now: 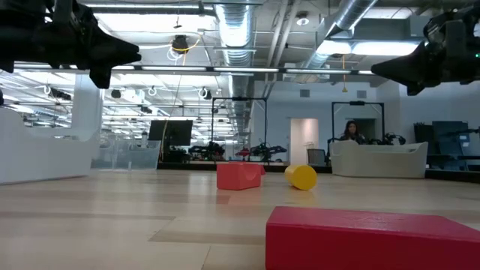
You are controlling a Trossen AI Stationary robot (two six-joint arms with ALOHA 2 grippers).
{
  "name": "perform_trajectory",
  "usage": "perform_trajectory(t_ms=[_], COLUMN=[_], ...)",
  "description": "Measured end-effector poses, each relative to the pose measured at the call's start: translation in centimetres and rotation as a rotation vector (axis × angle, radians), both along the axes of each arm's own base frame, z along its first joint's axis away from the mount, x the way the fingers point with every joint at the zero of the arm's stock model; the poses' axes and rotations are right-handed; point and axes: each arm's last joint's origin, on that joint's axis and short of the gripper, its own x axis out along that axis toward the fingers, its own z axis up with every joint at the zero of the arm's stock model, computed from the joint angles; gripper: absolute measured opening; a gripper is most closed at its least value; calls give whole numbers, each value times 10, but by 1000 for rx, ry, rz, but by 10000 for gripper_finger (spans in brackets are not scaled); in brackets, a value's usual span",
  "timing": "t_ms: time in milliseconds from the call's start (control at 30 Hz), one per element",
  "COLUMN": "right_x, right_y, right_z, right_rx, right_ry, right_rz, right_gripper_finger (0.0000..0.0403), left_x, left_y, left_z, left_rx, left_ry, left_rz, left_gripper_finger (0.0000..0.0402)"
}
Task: Sort & place blocks by color
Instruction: Put the top right yellow block into the gray bin
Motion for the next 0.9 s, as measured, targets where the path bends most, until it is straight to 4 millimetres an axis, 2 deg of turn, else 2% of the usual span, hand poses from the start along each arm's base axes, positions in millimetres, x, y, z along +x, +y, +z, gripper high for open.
perform_trajectory(t_ms=[267,400,700,800,900], right_x=[-3,-3,-1,0,3], right_y=[-1,-1,-1,-1,-1], right_z=[12,12,16,26,31], right_rx=[30,49,81,80,77], right_ry=[-48,-55,-38,-28,4], right_rz=[-41,-39,-34,-35,-35], right_gripper_finger=[48,89,211,233,239], left_x=[0,0,-1,-1,-1], left_y=[1,1,1,1,1], left_z=[0,0,5,5,7], left_rx=[-1,-1,47,53,56], left_ry=[-1,-2,-40,-39,-54], left_rz=[25,25,29,33,34], left_gripper_finger=[93,93,93,93,93])
